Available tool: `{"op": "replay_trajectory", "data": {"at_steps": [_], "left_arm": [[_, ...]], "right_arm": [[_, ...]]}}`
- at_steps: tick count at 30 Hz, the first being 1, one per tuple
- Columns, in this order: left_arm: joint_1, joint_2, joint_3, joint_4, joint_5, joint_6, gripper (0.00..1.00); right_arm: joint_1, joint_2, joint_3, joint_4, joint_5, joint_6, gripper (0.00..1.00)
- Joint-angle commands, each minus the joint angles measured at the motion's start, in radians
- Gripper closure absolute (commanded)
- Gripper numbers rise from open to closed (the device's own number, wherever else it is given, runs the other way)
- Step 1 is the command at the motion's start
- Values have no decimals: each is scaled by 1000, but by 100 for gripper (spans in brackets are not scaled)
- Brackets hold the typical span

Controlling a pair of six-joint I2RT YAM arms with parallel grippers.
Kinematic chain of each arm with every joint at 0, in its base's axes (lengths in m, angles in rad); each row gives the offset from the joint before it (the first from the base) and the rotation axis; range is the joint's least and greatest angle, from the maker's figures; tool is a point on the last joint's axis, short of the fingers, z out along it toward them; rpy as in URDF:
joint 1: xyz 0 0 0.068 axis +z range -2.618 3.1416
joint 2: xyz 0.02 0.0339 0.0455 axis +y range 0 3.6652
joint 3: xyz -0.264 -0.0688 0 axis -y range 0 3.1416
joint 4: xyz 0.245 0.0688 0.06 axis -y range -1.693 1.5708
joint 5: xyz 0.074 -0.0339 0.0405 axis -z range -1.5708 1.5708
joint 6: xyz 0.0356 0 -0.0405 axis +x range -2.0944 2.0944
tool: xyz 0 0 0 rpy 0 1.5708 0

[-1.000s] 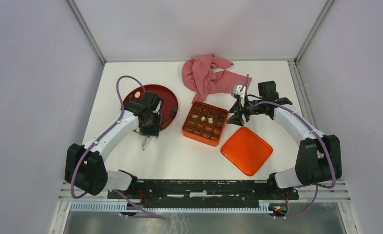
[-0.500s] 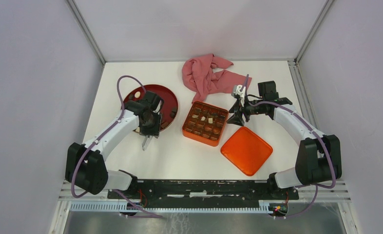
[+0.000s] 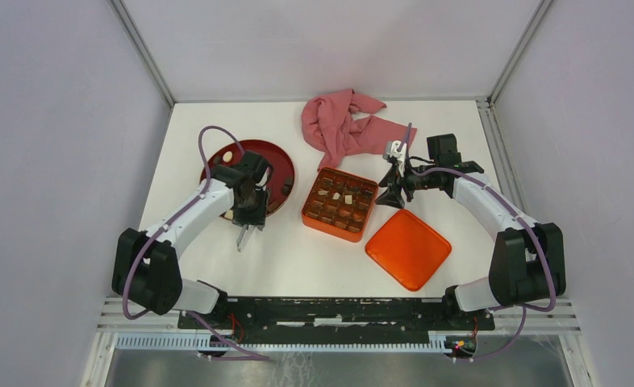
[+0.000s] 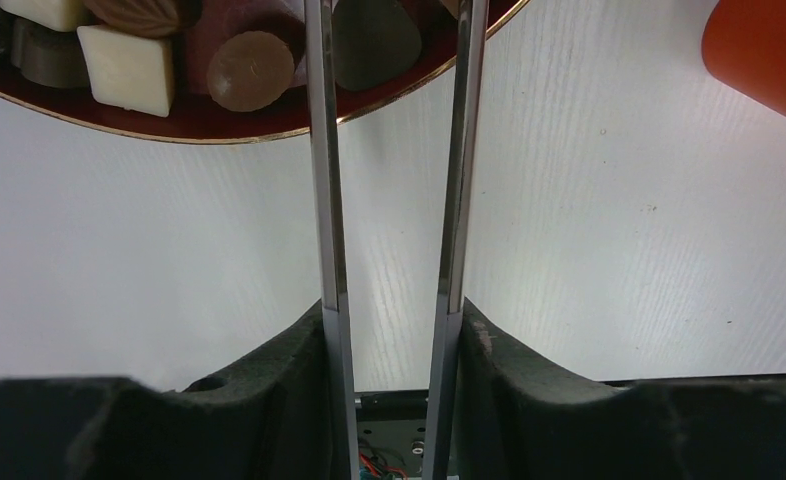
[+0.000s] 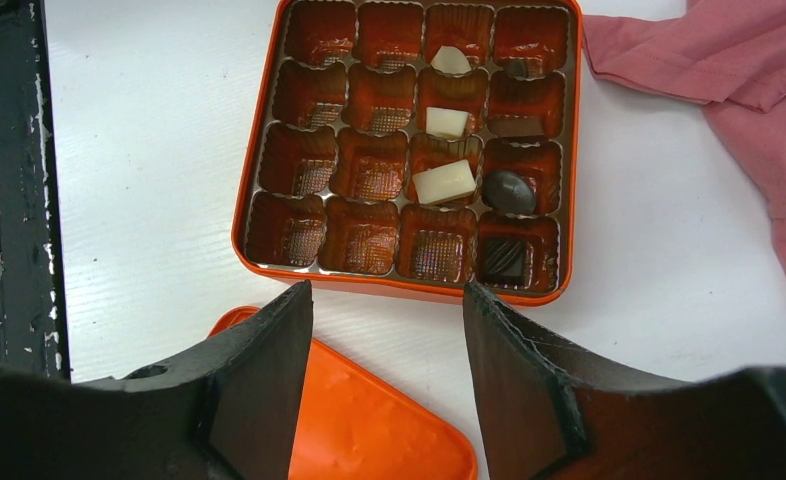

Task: Pack the chocolate
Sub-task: Pick up the fake chocolate from the plate.

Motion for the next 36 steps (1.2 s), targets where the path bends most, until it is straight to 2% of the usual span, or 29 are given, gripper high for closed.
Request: {"op": "replay_trajectory", "data": {"at_steps": [1, 12, 18, 20, 23, 24, 36], "left_arm": [[4, 17, 14, 28, 23, -10, 53], [3, 38, 31, 39, 42, 0, 57], [2, 48, 39, 46, 43, 5, 62], [3, 49, 45, 44, 38, 6, 72], [2, 48, 55, 45, 29, 9, 96], [2, 41, 60, 47, 25, 8, 98], [4, -10, 82, 59, -24, 11, 98]], "right_arm": [[-3, -2, 41, 2, -34, -17, 37], [-4, 0, 41, 0, -34, -18, 37], [-2, 1, 41, -1, -34, -19, 37], [-2, 2, 41, -1, -34, -20, 37], [-2, 1, 43, -2, -34, -21, 37], [-3, 1, 43, -2, -34, -21, 37], [-3, 0, 44, -6, -35, -24, 37]]}}
